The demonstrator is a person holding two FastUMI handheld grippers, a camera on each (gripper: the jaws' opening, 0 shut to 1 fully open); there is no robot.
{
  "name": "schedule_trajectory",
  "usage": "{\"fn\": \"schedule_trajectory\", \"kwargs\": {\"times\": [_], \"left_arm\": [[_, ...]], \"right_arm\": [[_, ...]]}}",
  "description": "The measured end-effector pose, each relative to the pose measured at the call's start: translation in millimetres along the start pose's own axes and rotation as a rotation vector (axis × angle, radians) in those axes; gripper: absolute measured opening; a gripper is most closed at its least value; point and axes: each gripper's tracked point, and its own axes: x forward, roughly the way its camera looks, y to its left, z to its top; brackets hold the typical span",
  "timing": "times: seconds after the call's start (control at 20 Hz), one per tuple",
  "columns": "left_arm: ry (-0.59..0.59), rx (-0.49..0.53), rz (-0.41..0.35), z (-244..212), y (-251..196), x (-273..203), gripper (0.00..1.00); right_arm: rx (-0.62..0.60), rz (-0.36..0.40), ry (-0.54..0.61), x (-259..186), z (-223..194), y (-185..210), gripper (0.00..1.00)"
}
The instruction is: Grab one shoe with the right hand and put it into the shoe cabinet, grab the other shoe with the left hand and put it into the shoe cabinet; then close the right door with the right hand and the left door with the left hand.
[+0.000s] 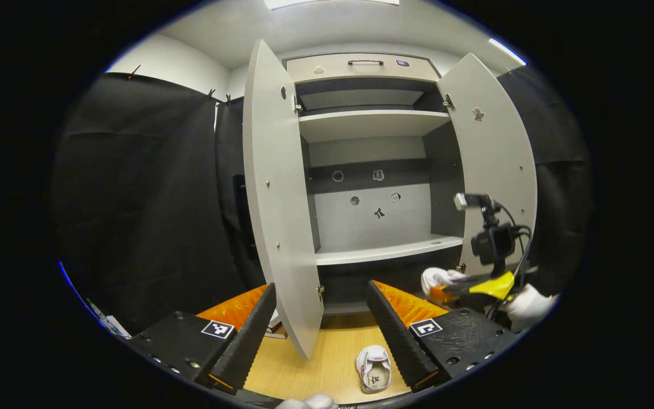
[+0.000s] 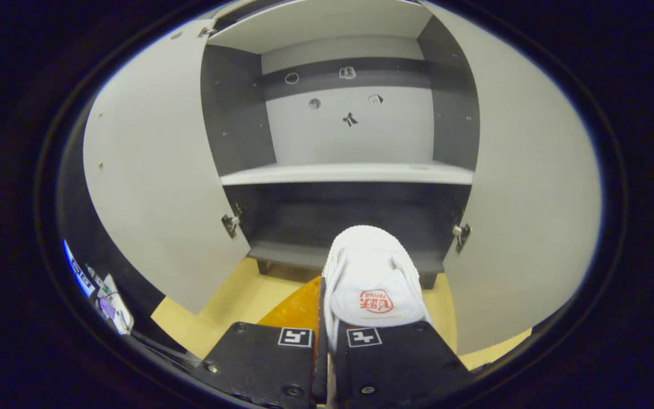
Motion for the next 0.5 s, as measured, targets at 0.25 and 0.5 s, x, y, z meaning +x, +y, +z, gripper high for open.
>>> {"fn": "schedule_trajectory", "kwargs": {"times": [0.25, 0.5], "left_arm": [[0.002, -0.049, 0.018, 0, 1, 2, 0.96], [0.009, -0.053, 0.055, 0, 3, 2, 0.96]], "right_arm": [[-0.035, -0.048, -0.133, 11, 102, -20, 0.07], [-0.086, -0.095, -0.206, 50, 179, -35, 0.07]]}}
